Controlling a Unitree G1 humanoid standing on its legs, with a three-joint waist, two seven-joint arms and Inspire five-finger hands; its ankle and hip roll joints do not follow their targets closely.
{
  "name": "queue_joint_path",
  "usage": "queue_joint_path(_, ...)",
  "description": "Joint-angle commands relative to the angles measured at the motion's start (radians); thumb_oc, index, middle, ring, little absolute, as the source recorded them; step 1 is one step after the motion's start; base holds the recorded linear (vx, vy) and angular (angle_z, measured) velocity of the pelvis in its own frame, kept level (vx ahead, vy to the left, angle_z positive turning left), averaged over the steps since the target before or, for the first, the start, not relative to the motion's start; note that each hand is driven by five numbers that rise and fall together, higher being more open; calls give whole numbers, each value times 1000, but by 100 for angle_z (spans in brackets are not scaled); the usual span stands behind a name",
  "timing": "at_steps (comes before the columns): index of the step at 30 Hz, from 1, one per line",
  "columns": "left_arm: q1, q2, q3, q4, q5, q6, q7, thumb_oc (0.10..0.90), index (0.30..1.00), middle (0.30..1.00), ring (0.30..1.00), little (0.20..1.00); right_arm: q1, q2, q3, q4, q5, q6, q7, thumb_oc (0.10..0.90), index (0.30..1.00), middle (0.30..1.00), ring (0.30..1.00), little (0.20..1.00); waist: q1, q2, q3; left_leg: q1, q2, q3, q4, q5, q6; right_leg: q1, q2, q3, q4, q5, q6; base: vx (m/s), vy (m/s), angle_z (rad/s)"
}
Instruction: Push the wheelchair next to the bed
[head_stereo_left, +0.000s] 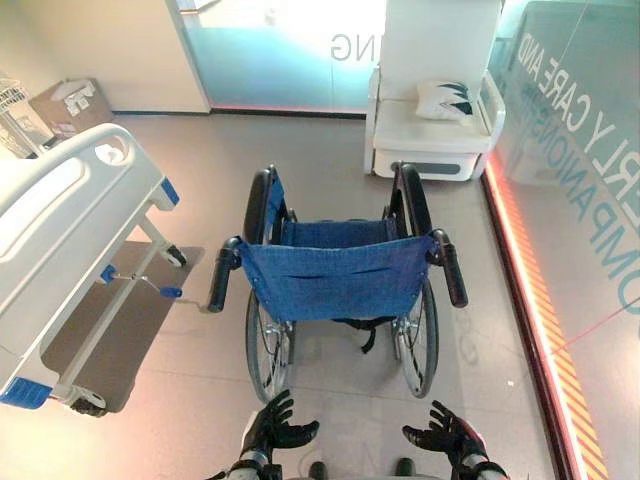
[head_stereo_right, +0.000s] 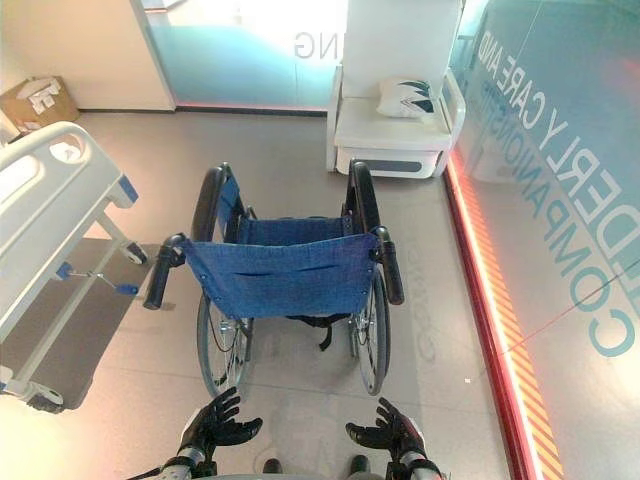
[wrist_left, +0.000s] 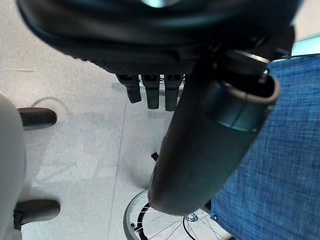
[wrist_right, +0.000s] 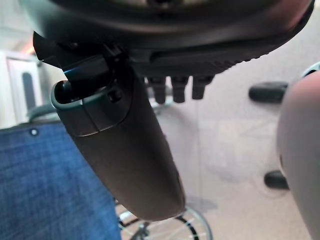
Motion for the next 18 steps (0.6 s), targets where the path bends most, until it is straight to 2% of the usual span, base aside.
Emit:
queue_joint_path(1, -61, -8, -4, -43, 52, -11, 25, 800, 900, 900, 900, 900, -68, -7, 58, -72, -13, -8, -9, 800, 900, 900, 900, 900, -7, -11, 19, -11, -31, -18, 36, -75, 15, 4, -7, -25, 89, -69, -5, 0, 0, 0)
queue_joint_path(5, -61, -10, -5, -29, -2, 22, -16, 800, 900, 900, 900, 900, -65, -7, 60, -64, 16, 13, 12, 800, 900, 900, 900, 900, -8, -11, 17, -7, -30, -17, 32, -74, 13, 8, -5, -26, 85, -71, -7, 0, 0, 0)
queue_joint_path(8, -57, -18, 13, -27, -76, 10, 19, 800, 900, 900, 900, 900, -65, -4, 28, -57, 137, 40, 40, 800, 900, 900, 900, 900, -8, -10, 11, 1, -29, -18, 23, -68, 12, 15, -2, -24, 78, -65, -6, 37, -10, 3)
queue_joint_path(9, -56, -18, 55, -37, -154, 7, 19, 800, 900, 900, 900, 900, -65, -5, 2, -81, 208, 52, 64, 800, 900, 900, 900, 900, -7, -12, 9, 7, -29, -19, 21, -67, 10, 21, -3, -24, 74, -63, -4, 40, -17, 2)
queue_joint_path(10, -56, -15, 82, -52, -188, 6, 12, 800, 900, 900, 900, 900, -66, -7, -12, -101, 226, 44, 54, 800, 900, 900, 900, 900, -6, -14, 6, 10, -29, -20, 20, -68, 10, 24, -4, -25, 72, -63, -4, 44, -23, 1)
queue_joint_path(13, -56, -4, 129, -103, -215, 2, 0, 800, 900, 900, 900, 900, -68, -20, -39, -164, 261, 41, 27, 800, 900, 900, 900, 900, -3, -18, 2, 15, -27, -19, 19, -71, 9, 30, -5, -27, 68, -61, -3, 12, -28, 0)
queue_joint_path(14, -66, 31, 168, -199, -209, -14, 39, 800, 900, 900, 900, 900, -74, -55, -74, -252, 268, 53, -3, 800, 900, 900, 900, 900, -1, -23, -3, 16, -24, -14, 18, -72, 9, 32, -4, -23, 66, -60, -2, -4, -39, 1)
queue_joint_path(16, -71, 49, 183, -232, -214, -7, 56, 800, 900, 900, 900, 900, -77, -73, -82, -283, 273, 57, -16, 800, 900, 900, 900, 900, -1, -24, -3, 19, -22, -13, 17, -73, 8, 33, -3, -22, 66, -60, -3, -2, -24, 1)
queue_joint_path(18, -89, 91, 214, -286, -215, 2, 89, 800, 900, 900, 900, 900, -90, -117, -113, -330, 270, 26, -36, 800, 900, 900, 900, 900, -1, -25, -6, 24, -21, -11, 14, -72, 7, 35, -2, -20, 65, -59, -2, 0, 0, 0)
